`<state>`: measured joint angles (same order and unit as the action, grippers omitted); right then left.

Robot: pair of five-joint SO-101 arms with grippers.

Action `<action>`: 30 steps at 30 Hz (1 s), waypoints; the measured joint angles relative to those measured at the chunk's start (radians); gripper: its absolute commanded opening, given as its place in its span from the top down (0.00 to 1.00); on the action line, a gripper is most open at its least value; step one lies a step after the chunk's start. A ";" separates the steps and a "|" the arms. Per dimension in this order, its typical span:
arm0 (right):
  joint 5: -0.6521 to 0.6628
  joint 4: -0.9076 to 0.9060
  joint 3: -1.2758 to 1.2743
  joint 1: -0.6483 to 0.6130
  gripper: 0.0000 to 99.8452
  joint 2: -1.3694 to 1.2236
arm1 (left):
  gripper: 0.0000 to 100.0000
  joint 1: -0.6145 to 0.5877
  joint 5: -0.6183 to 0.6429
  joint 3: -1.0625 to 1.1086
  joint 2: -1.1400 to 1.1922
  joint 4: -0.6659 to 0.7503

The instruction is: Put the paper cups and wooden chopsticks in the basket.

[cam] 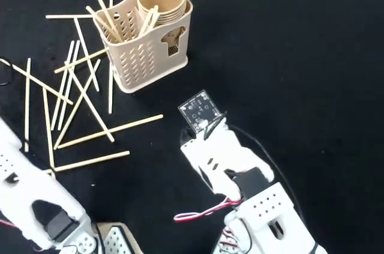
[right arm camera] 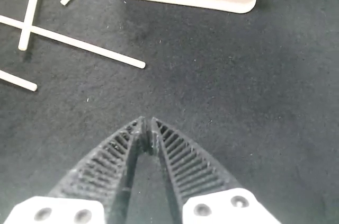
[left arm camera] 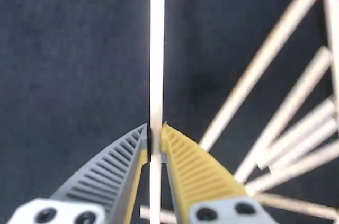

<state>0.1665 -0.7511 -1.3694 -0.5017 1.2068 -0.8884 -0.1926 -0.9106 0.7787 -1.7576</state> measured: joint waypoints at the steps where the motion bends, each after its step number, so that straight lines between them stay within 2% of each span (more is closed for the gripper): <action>1: 0.000 0.000 0.000 0.000 0.98 0.000 | 0.97 0.000 0.000 0.063 -0.068 0.000; 5: 0.000 0.000 0.000 0.000 0.98 0.000 | 0.97 -0.003 0.002 0.287 -0.354 0.023; 9: 0.000 0.000 0.000 0.000 0.98 0.000 | 0.97 0.017 0.006 0.483 -0.635 0.140; 15: 0.000 0.000 0.000 0.000 0.98 0.000 | 0.97 0.203 0.103 0.799 -1.056 0.408; 17: 0.000 0.000 0.000 0.000 0.98 0.000 | 0.97 0.273 0.143 0.882 -1.188 0.551; 20: 0.000 0.000 0.000 0.000 0.98 0.000 | 0.97 0.397 0.192 1.017 -1.321 0.838; 27: 0.000 0.000 0.000 0.000 0.98 0.000 | 0.97 0.683 0.382 1.240 -1.326 1.588; 29: 0.000 0.000 0.000 0.000 0.98 0.000 | 0.97 0.730 0.457 1.240 -1.293 1.715; 30: 0.000 0.000 0.000 0.000 0.98 0.000 | 0.97 0.755 0.483 1.227 -1.280 1.732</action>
<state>0.1665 -0.7511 -1.3694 -0.5017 1.2068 -0.1335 0.2908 0.3168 -0.5010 -0.0253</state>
